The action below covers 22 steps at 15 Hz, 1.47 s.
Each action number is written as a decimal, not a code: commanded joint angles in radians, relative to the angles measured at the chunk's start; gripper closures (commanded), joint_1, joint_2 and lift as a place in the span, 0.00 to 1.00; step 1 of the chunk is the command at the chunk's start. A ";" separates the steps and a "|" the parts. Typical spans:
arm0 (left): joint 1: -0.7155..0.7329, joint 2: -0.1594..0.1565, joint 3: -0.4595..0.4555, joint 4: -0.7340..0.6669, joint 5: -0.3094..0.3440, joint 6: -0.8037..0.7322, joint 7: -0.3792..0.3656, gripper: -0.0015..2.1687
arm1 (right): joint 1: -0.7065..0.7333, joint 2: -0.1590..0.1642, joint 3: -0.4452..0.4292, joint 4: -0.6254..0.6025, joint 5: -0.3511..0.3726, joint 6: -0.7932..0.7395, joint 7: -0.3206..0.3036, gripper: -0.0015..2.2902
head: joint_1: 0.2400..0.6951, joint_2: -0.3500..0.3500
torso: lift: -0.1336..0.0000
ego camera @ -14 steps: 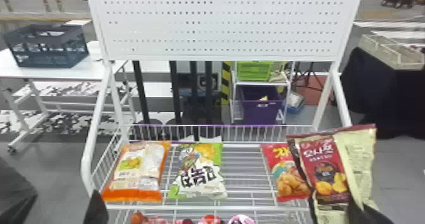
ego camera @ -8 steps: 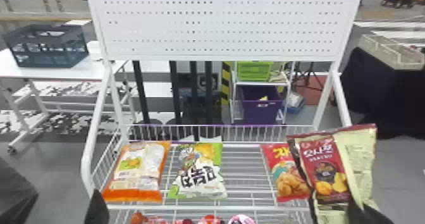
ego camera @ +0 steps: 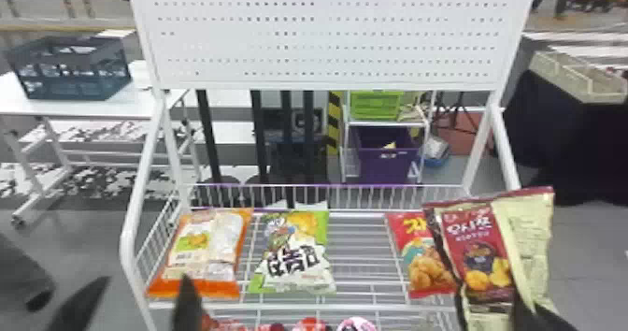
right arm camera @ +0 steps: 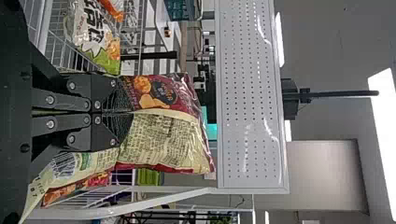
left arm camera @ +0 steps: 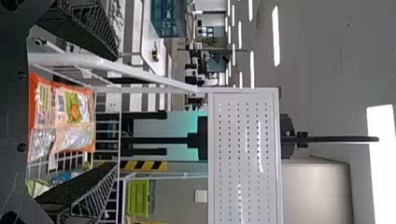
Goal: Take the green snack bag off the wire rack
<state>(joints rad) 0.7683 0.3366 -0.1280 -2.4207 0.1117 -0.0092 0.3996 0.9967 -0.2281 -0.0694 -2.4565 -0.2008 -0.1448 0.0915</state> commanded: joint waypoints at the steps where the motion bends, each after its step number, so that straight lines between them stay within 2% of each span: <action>1: -0.190 0.016 -0.151 0.144 0.000 0.018 0.010 0.04 | -0.003 0.007 0.010 0.001 0.006 -0.003 -0.001 0.98 | 0.57 0.50 | 1.00; 3: -0.357 0.013 -0.268 0.276 0.017 0.067 0.028 0.04 | -0.004 0.012 0.016 0.004 0.012 -0.003 -0.001 0.98 | 0.57 0.50 | 1.00; 5: -0.514 -0.016 -0.355 0.448 0.029 0.094 0.054 0.04 | -0.004 0.015 0.017 0.007 0.014 -0.003 -0.001 0.98 | 0.57 0.50 | 1.00; 13: -0.862 -0.140 -0.479 0.901 0.140 0.122 0.056 0.04 | -0.012 0.027 0.011 0.031 0.015 -0.003 -0.003 0.98 | 0.57 0.50 | 1.00; 16: -0.958 -0.165 -0.493 1.039 0.192 0.125 0.047 0.05 | -0.010 0.030 0.013 0.033 0.020 -0.003 -0.003 0.98 | 0.57 0.50 | 1.00; 18: -0.978 -0.165 -0.487 1.066 0.223 0.128 0.028 0.08 | -0.004 0.030 0.014 0.031 0.021 -0.003 -0.003 0.98 | 0.57 0.50 | 1.00; 20: -0.978 -0.162 -0.476 1.066 0.233 0.193 0.018 0.17 | -0.001 0.030 0.014 0.021 0.024 -0.003 -0.003 0.98 | 0.57 0.50 | 1.00; 21: -0.974 -0.160 -0.478 1.059 0.237 0.211 0.013 0.36 | -0.001 0.030 0.014 0.017 0.024 -0.003 -0.003 0.98 | 0.57 0.50 | 1.00; 22: -0.966 -0.159 -0.478 1.042 0.243 0.214 0.021 0.61 | -0.001 0.029 0.014 0.017 0.026 -0.003 -0.003 0.98 | 0.57 0.50 | 1.00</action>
<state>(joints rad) -0.2070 0.1753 -0.6057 -1.3623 0.3470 0.1876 0.4152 0.9952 -0.1981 -0.0552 -2.4365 -0.1763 -0.1480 0.0889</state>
